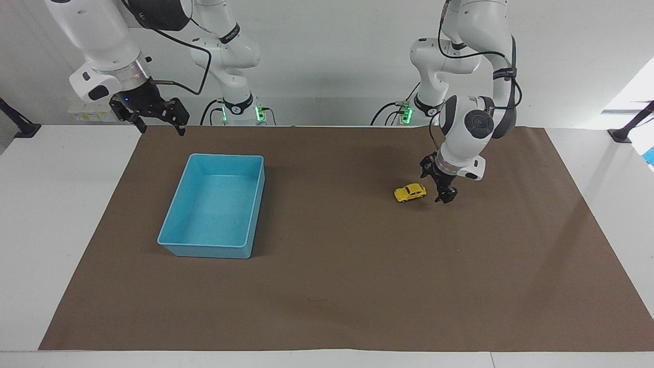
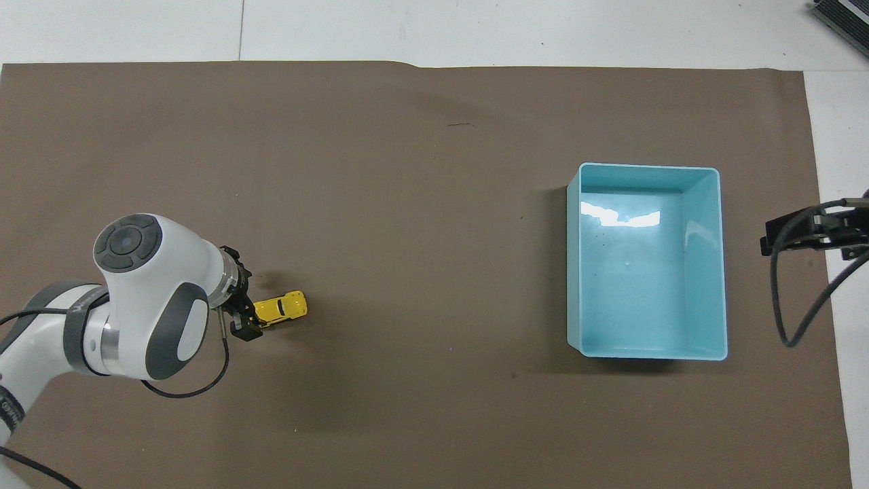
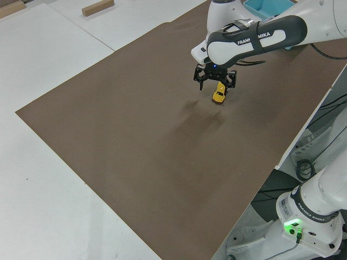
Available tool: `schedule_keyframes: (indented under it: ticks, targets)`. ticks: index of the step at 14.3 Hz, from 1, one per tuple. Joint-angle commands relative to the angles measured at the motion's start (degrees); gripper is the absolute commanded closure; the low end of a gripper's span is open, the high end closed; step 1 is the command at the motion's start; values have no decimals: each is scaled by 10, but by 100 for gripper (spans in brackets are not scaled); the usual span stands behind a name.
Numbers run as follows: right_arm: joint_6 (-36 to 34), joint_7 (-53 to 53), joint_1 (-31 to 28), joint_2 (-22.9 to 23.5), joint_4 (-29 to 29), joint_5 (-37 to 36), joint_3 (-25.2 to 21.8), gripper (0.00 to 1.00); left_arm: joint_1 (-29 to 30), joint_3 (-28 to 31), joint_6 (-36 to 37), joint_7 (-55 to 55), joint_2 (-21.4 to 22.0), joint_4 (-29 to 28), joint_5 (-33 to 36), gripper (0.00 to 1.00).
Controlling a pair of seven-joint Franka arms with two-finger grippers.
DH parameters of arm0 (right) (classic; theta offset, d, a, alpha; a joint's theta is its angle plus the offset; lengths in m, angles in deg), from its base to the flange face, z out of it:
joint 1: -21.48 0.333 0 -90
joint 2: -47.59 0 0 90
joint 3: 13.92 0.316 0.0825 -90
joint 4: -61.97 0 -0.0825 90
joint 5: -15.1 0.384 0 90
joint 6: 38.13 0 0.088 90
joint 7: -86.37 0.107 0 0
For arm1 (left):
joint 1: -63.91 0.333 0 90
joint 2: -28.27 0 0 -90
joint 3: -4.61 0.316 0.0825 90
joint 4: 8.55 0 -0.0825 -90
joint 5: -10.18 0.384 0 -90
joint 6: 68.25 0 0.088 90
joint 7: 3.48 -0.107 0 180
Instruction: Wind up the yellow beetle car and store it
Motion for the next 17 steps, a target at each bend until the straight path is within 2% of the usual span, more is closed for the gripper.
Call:
schedule_keyframes:
  ticks: [1, 17]
  targets:
    - [-4, 0, -3, -1, -2, 2, 2, 0, 3, -1, 13, -6, -8, 11, 7, 0]
    - [-4, -1, -3, -1, -2, 2, 2, 0, 7, -1, 8, -12, -26, 47, 8, 0]
